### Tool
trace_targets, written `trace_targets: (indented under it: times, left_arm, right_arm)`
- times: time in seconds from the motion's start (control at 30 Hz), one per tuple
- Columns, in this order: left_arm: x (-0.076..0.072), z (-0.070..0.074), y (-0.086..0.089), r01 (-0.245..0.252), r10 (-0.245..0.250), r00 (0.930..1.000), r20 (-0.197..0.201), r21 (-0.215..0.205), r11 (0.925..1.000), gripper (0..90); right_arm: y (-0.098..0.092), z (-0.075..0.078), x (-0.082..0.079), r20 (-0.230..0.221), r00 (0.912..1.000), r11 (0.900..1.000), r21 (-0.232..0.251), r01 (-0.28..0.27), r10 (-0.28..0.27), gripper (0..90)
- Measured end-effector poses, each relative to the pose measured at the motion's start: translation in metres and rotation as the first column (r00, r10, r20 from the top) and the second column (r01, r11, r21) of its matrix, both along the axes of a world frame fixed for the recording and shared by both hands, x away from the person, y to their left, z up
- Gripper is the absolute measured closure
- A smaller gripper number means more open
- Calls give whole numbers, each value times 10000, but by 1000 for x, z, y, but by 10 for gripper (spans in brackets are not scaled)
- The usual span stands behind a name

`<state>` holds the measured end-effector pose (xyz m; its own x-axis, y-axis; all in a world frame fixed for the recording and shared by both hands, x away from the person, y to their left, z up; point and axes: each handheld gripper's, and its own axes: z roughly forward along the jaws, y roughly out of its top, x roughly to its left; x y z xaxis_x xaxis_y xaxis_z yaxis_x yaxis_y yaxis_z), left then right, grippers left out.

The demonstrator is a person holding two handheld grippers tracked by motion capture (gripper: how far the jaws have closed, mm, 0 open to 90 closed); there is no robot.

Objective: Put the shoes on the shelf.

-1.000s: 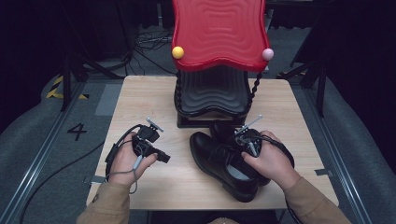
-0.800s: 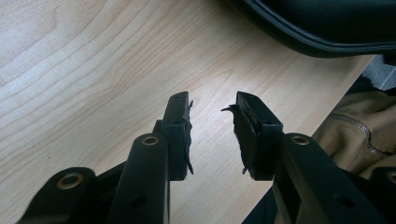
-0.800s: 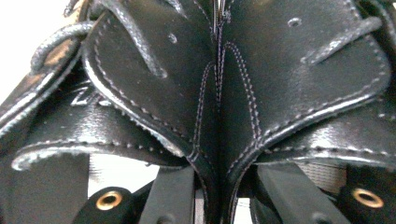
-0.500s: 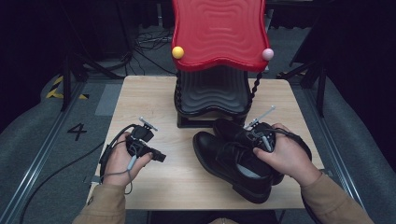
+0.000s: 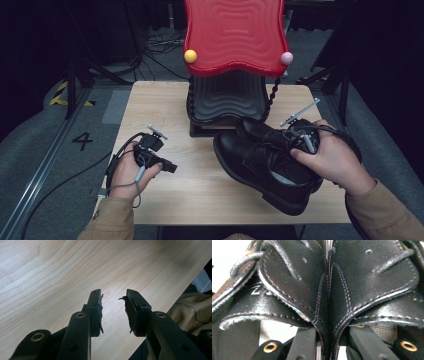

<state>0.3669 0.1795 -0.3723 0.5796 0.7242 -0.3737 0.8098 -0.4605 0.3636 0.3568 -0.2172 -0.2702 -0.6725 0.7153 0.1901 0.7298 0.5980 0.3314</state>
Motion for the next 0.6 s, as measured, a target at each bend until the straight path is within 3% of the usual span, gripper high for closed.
trace_targets:
  times: [0.4, 0.6]
  left_arm:
    - [1, 1, 9, -291, 290, 9996, -53, -232, 9993, 624]
    - [2, -2, 17, -617, 617, 9979, -175, 3, 9981, 622]
  right_arm:
    - [-5, 65, 2, 610, 9975, 9994, -51, 356, -352, 815]
    - [-5, 89, 6, 754, 9954, 9977, -266, 616, -594, 815]
